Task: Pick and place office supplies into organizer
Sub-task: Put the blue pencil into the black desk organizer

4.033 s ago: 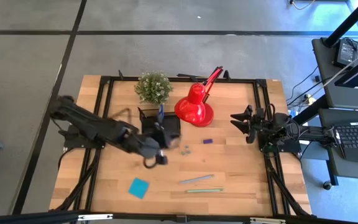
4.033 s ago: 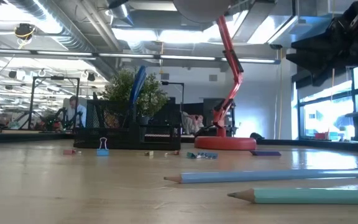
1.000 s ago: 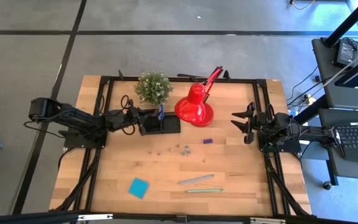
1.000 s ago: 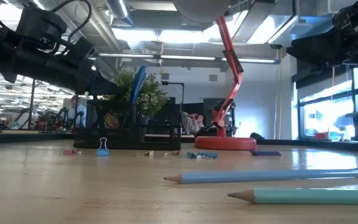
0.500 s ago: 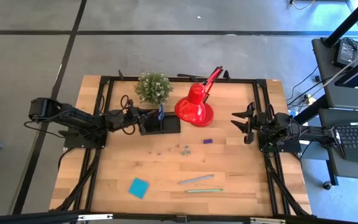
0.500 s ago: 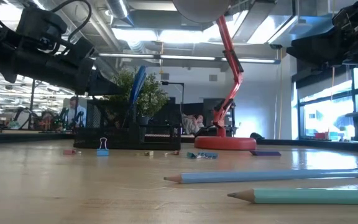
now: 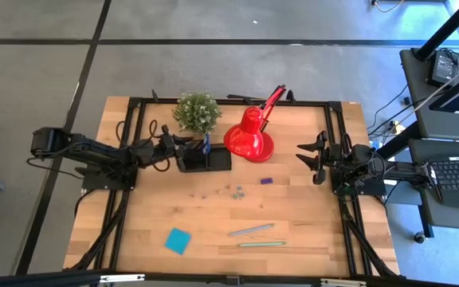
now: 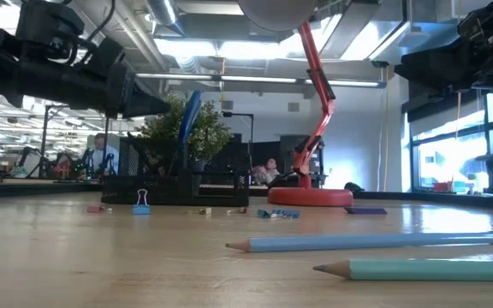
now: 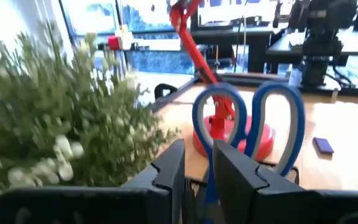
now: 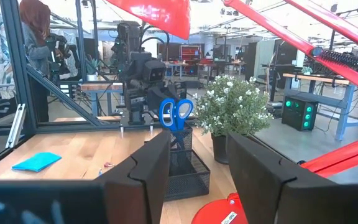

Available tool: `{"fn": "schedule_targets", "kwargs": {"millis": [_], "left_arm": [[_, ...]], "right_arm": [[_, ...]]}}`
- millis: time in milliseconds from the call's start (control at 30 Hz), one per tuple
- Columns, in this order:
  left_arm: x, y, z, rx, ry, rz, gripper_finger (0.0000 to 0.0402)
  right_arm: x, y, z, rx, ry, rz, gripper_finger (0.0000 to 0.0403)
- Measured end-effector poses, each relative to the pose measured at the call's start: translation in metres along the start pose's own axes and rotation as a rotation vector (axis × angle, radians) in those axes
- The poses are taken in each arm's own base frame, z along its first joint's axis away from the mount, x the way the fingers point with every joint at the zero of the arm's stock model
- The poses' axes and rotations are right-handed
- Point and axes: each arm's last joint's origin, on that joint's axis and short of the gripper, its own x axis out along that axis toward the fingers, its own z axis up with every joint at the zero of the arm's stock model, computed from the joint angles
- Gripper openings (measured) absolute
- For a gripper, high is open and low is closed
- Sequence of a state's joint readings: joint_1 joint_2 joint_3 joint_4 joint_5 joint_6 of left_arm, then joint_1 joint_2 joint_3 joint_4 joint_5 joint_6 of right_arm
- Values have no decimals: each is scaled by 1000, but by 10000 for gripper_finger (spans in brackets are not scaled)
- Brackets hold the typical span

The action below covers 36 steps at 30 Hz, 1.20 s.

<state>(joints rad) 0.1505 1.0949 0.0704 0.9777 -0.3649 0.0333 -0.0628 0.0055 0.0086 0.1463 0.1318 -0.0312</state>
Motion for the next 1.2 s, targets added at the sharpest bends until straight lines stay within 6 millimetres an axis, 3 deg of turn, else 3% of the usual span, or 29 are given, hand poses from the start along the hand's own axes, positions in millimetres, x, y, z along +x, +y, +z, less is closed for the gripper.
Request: {"fn": "schedule_targets", "kwargs": {"millis": [233,467,833,1200], "left_arm": [[0,-4,18,65,-89,-62,77],[10,-30,55,160,-170,-265,87],[43,-93,120,246,-14,-432,129],[95,-166,138,304,272,-498,131]], "right_arm": [[0,0,0,-4,0,0,162],[0,0,0,-5,0,0,162],[0,0,0,0,-1,0,162],[0,0,0,22,4,0,162]]}}
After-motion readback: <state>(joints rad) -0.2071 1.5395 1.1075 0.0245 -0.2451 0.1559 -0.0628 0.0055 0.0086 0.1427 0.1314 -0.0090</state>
